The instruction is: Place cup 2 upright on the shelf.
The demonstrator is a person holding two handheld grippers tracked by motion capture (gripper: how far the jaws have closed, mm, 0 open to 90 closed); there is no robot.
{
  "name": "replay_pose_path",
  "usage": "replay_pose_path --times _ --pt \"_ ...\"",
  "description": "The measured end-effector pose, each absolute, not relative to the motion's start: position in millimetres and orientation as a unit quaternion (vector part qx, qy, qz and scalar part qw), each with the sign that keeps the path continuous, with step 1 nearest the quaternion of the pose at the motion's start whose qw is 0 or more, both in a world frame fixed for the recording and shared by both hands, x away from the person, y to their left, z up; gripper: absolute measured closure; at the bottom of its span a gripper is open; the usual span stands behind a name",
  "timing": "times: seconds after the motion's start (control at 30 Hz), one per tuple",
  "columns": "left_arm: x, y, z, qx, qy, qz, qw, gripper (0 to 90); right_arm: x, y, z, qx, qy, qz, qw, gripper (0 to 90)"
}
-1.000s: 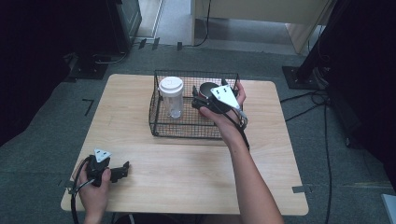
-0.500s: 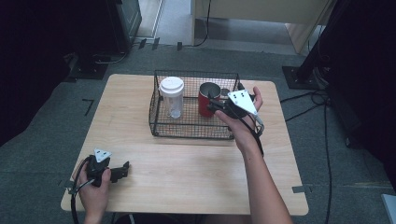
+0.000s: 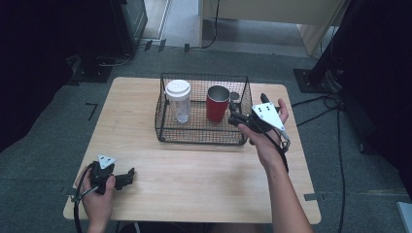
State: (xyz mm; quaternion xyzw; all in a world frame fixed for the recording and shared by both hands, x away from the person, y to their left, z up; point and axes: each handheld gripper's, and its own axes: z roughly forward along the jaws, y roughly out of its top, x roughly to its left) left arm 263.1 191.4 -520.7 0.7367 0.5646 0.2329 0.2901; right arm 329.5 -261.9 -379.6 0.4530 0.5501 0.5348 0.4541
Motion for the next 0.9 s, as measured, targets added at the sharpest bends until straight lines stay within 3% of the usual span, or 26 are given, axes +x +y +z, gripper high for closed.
replay_pose_path --times 0.9 --pt "263 191 -521 0.736 0.565 0.233 0.290 0.0 260 -321 -437 0.479 0.552 0.512 0.452 0.0"
